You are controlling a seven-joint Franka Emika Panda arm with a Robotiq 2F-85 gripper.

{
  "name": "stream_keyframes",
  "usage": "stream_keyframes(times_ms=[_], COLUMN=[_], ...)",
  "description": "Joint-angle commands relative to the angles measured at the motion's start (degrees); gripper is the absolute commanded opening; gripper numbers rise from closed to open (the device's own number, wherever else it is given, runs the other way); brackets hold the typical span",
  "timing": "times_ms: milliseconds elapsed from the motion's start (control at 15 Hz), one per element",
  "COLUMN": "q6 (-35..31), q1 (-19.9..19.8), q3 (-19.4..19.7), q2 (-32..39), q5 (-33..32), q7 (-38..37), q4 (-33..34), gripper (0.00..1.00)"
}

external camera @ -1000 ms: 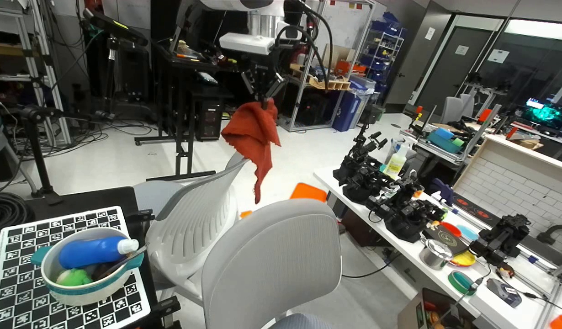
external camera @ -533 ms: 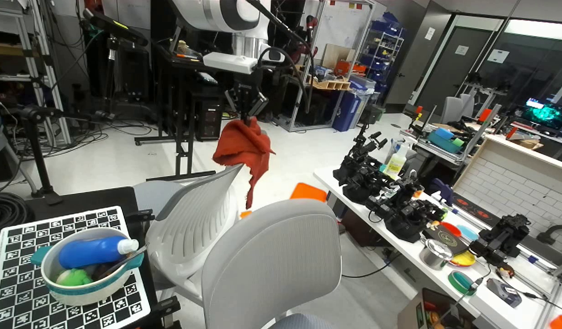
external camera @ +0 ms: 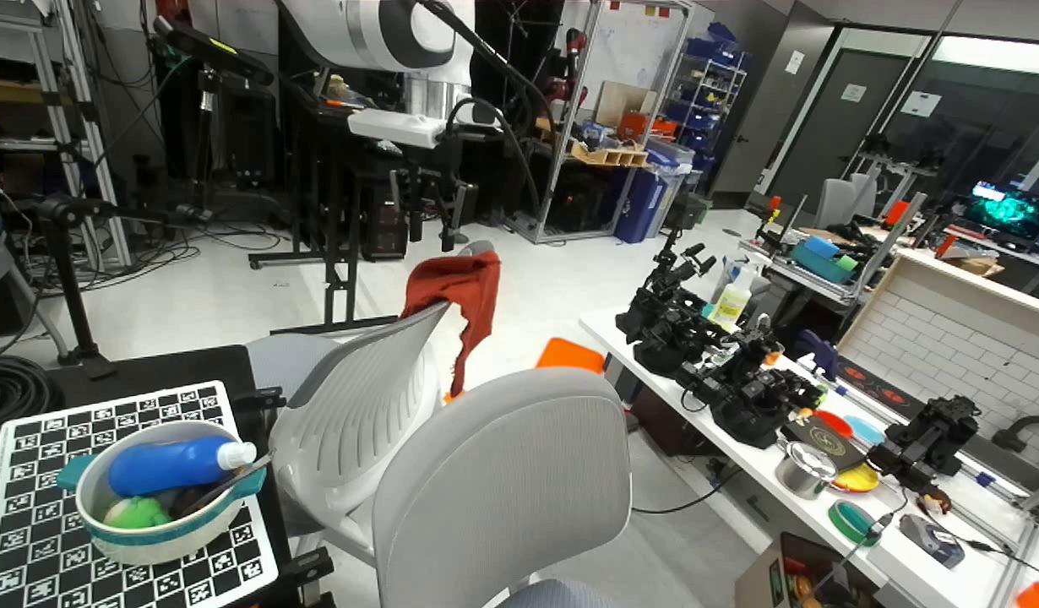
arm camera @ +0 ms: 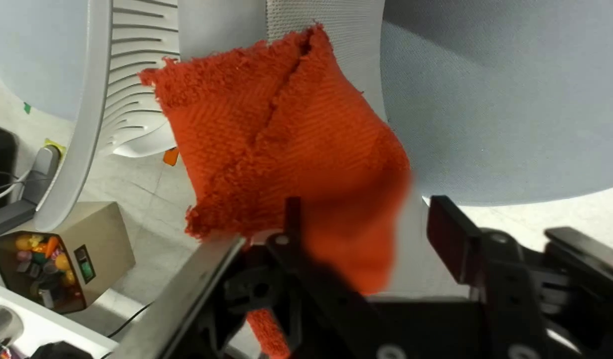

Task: Shift the orange towel to the chair on the right, then back to the one on the left

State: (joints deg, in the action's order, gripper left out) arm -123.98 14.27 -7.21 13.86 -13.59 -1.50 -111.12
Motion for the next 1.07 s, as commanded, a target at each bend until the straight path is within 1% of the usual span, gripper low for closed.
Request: stream_keyframes(times_ms=[0, 67, 267, 533, 600, 733, 1000], q6=[-1.4, -1.5, -1.4, -0.9, -0.6, -0.6, -0.7], q1=[-1.0, -1.4, -2.9, -6.0, -5.0, -6.1, -6.2], q3=[-0.3, -0.2, 0.0, 0.6, 0.0, 0.4, 0.3], q2=[-4.0, -4.9, -7.3, -11.4, -8.0, -9.6, -10.2], q5=[-0.7, -0.4, 0.9, 5.0, 2.5, 3.8, 4.1], q7=[-1.0, -0.8, 0.5, 3.1, 0.9, 2.0, 2.2], q4=[-3.7, -3.9, -4.4, -5.4, -3.1, -3.7, -4.5], gripper=[0.97, 1.00, 1.00, 1.00, 1.00, 1.00, 1.00])
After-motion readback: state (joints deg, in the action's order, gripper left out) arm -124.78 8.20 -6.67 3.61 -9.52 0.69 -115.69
